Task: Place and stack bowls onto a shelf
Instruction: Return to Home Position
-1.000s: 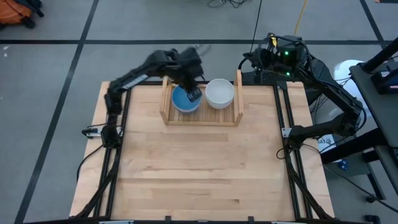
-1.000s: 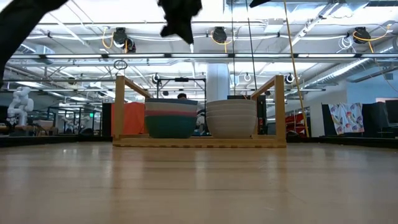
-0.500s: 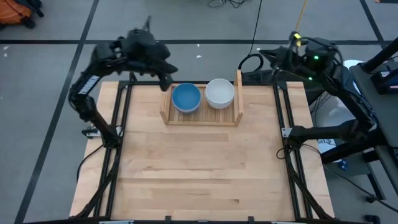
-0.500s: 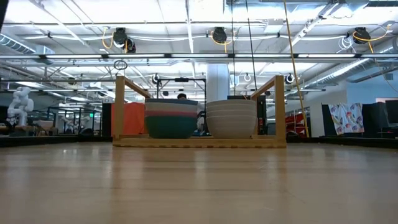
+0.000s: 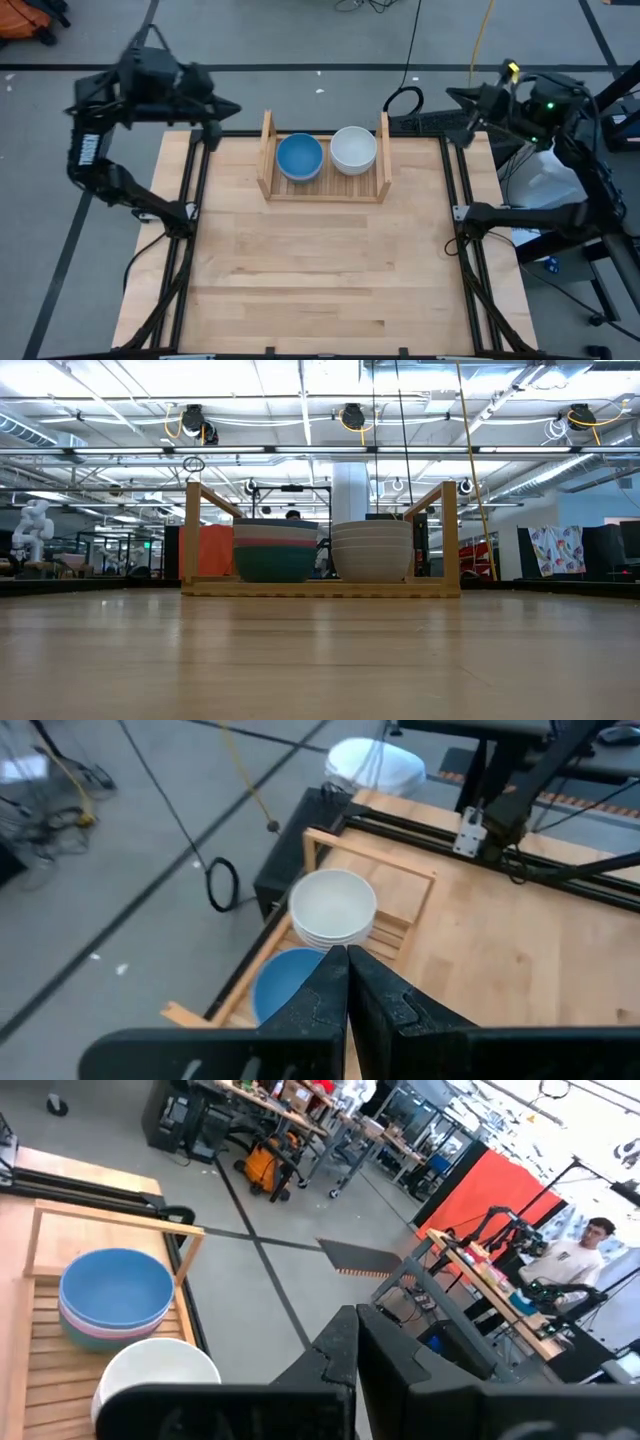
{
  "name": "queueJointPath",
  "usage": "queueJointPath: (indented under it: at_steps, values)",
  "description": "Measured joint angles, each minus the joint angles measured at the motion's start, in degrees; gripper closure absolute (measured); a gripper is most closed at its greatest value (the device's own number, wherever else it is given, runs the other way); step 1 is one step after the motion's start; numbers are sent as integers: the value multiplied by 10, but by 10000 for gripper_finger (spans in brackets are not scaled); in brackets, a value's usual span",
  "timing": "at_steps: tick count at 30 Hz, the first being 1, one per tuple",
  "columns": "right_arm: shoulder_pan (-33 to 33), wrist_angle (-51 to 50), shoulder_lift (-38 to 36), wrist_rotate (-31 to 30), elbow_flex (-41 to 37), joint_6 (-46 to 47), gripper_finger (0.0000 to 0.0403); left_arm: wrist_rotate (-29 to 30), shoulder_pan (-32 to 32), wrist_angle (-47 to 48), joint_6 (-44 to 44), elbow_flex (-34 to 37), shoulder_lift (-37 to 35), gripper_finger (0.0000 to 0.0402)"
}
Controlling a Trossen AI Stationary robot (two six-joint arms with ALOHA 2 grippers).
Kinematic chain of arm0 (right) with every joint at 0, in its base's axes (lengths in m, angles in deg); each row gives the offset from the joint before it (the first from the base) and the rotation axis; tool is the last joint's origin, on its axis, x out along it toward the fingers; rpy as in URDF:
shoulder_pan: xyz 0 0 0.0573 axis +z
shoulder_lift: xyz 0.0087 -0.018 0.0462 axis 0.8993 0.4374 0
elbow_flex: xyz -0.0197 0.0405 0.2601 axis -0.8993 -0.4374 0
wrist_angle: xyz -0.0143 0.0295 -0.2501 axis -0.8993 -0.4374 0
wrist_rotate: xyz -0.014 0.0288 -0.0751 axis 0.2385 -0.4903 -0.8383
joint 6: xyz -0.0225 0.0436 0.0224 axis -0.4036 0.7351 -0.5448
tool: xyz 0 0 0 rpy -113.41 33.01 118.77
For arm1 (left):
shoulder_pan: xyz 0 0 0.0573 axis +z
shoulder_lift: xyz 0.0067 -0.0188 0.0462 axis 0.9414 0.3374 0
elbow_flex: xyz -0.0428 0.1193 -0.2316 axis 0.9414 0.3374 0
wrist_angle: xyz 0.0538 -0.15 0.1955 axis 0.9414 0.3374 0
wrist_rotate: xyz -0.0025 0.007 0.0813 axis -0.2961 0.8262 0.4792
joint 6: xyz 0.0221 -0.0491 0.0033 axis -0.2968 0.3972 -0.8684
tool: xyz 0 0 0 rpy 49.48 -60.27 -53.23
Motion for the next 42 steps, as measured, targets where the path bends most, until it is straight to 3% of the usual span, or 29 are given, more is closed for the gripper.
queueJointPath:
  at_steps: [11,16,36,42]
  values:
    - [0,-23,-67,-146,0,-25,403,32,0,30,-2,0,-86,394]
    - [0,-45,-93,-145,0,-7,403,33,0,32,-3,0,-122,394]
    - [0,-160,-144,-143,0,218,403,35,0,72,-50,0,-242,394]
    - [0,-212,-165,-143,0,233,403,35,0,71,-49,4,-273,394]
